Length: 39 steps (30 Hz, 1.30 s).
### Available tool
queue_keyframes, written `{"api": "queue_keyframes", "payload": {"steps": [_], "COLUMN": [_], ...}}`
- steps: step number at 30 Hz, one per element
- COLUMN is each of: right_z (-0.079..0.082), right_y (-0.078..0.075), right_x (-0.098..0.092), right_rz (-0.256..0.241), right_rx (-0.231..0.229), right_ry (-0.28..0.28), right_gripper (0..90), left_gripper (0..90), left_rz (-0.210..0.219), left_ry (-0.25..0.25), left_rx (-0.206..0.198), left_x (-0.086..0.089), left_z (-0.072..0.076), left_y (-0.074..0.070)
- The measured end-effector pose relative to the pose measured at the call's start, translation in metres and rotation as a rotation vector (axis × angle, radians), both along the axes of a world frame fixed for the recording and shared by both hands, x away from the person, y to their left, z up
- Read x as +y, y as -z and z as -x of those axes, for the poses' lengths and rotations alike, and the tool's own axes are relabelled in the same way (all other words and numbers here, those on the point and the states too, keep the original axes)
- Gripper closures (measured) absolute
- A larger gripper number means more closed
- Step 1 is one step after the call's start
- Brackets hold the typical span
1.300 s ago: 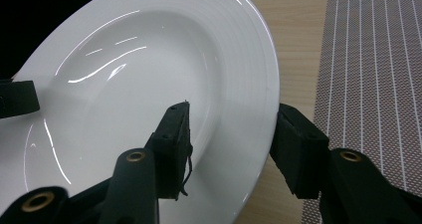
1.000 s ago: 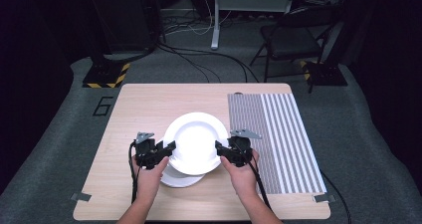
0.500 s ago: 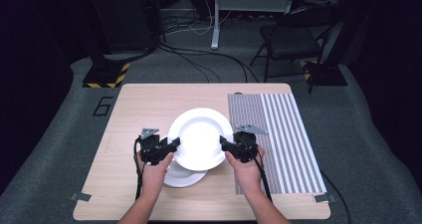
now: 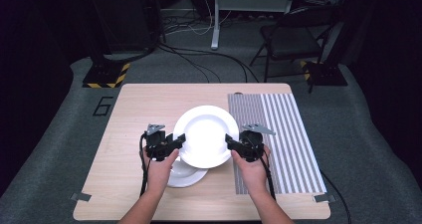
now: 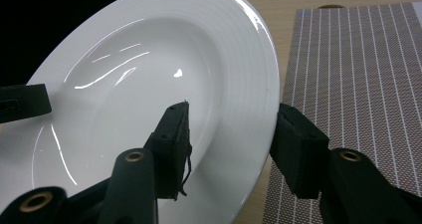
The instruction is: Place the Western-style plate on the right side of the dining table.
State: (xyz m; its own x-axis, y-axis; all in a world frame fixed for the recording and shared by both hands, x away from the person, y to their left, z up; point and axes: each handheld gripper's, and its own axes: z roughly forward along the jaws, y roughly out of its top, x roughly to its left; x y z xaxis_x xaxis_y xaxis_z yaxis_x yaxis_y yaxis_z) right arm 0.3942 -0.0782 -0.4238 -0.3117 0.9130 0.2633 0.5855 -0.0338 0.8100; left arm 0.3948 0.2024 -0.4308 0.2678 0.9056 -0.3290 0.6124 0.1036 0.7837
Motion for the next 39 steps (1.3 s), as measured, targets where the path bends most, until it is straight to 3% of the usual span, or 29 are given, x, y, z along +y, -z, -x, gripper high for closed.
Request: {"api": "queue_keyframes", "payload": {"steps": [12, 39], "right_z": [0.005, 0.026], "right_y": [-0.001, 0.000], "right_x": [-0.014, -0.082], "right_rz": [-0.008, -0.009], "right_rx": [-0.003, 0.010], "right_ry": [0.047, 0.227], "right_gripper": [50.6, 50.9], "left_gripper": [55.2, 56.9], "left_rz": [0.009, 0.015], "left_ry": [0.034, 0.227], "left_rx": [0.001, -0.004], "left_x": [-0.016, -0.089], "left_z": [-0.010, -0.039], "left_y": [0.000, -0.001]}}
